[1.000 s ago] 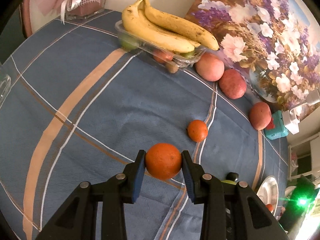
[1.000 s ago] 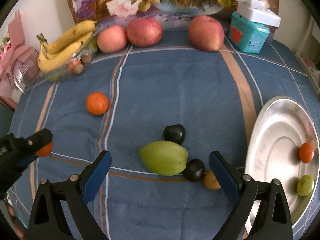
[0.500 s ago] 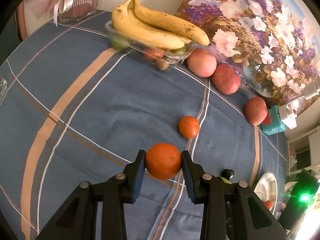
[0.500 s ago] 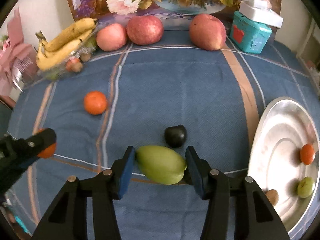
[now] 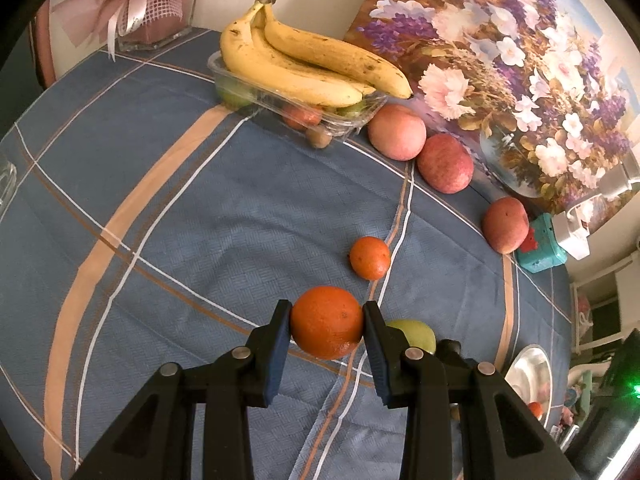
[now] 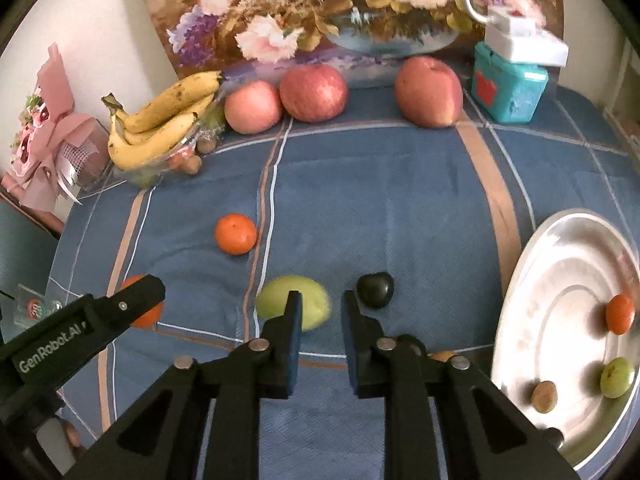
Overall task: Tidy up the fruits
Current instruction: 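Close the right gripper on another light green pear while the left holds the tangerine, then carry the tangerine and pear to the steel plate and release both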
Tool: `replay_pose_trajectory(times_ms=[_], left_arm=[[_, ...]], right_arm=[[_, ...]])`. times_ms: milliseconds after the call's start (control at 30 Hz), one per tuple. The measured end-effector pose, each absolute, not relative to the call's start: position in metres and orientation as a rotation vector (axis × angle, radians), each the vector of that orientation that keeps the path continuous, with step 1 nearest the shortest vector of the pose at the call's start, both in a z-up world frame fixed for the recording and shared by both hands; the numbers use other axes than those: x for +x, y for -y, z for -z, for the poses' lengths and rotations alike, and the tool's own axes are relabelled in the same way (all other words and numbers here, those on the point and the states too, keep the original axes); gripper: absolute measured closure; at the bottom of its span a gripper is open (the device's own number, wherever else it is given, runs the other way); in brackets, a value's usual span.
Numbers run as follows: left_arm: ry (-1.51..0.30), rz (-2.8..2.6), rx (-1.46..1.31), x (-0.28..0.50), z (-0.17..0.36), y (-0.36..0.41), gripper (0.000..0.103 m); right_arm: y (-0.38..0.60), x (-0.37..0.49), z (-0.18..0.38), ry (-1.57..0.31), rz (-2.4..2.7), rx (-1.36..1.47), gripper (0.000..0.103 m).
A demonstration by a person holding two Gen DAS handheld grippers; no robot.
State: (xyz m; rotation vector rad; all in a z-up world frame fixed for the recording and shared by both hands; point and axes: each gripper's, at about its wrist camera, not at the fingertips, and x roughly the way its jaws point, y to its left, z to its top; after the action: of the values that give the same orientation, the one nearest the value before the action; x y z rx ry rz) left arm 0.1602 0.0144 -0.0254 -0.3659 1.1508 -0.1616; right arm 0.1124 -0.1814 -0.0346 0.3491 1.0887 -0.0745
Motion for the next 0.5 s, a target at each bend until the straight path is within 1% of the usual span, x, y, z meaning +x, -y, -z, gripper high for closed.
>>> replay_pose_trajectory(times_ms=[33,67,200,400,500], left_arm=[[-1.154,0.162,-0.369,0.161,0.027,-0.015,0.065],[-1.156,0.162,-0.373,0.161,0.027,-0.016,0.065],[-1.16,0.154,-0.39,0.163,0.03,-0.022,0.065],[-1.158,0.14,-0.402,0.166,0.033,-0.03,0.065],[-1.166,0.138,-0.414,0.168,0.036,-0.032,0.065]], right_arm=[[0.181,0.114,0.038,-1.097,0.07,0.365,0.059],[0.18,0.114,0.039,-1.099,0.069,0.377,0.049],[0.172,0.118,0.04,-1.105,0.05,0.377,0.048],[0.156,0.131,0.038,-1.082,0.052,0.245,0.047],[0.152,0.138,0.04,-1.076,0.034,0.214,0.045]])
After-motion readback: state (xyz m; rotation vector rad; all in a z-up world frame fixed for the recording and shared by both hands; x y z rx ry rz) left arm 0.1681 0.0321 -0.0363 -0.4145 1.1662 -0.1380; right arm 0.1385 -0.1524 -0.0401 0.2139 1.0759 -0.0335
